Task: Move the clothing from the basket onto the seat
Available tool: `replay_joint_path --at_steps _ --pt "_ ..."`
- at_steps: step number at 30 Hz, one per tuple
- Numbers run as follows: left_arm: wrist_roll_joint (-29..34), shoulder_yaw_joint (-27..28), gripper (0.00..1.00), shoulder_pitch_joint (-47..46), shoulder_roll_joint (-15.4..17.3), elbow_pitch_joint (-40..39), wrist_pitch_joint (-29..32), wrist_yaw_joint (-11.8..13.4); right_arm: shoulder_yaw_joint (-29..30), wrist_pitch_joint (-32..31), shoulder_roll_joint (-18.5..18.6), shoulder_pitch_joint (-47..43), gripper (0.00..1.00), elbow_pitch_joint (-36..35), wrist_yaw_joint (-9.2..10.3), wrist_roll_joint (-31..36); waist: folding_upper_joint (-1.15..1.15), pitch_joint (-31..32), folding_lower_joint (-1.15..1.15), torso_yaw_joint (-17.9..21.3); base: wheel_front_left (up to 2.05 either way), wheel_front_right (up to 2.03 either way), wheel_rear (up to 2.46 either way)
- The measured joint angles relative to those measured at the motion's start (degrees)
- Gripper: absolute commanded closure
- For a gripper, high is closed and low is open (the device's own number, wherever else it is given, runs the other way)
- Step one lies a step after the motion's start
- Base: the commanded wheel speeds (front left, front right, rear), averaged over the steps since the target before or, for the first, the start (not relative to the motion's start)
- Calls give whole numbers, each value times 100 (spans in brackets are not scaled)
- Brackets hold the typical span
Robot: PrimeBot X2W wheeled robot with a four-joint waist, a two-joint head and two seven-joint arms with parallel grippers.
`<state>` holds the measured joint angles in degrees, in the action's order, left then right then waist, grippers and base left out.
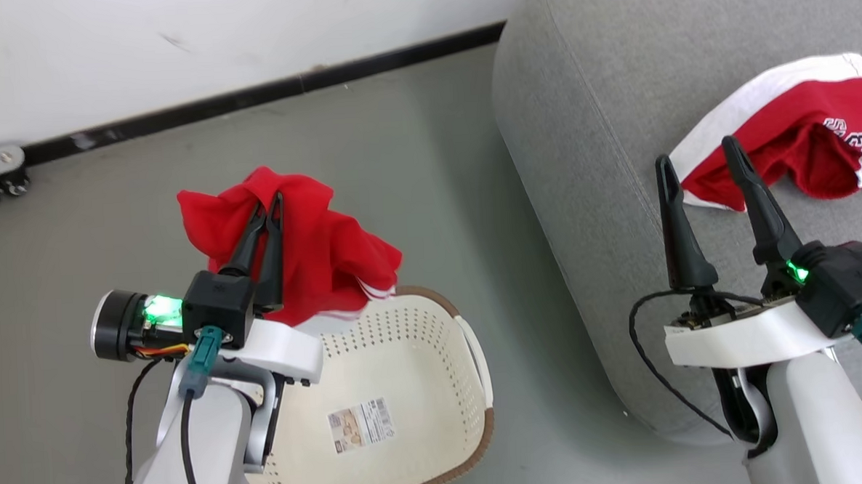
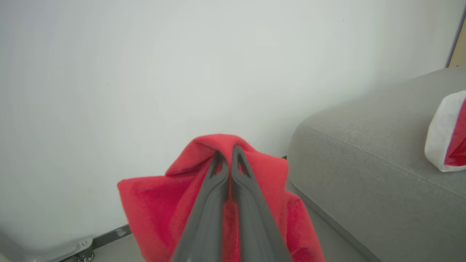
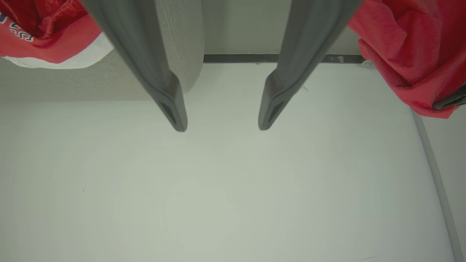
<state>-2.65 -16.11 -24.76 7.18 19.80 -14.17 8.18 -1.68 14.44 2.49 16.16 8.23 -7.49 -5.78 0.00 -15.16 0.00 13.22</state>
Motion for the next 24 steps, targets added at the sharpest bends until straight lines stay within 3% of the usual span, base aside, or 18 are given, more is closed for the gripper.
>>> replay_joint_path --at_steps 15,24 --pt "-127 -172 100 348 -16 -625 -4 -308 51 0 111 -570 0 158 0 275 0 907 0 -381 0 0 0" --pt "-135 -396 100 348 -57 -760 -5 -527 -698 0 300 -686 0 231 0 280 0 1355 0 -563 0 0 0"
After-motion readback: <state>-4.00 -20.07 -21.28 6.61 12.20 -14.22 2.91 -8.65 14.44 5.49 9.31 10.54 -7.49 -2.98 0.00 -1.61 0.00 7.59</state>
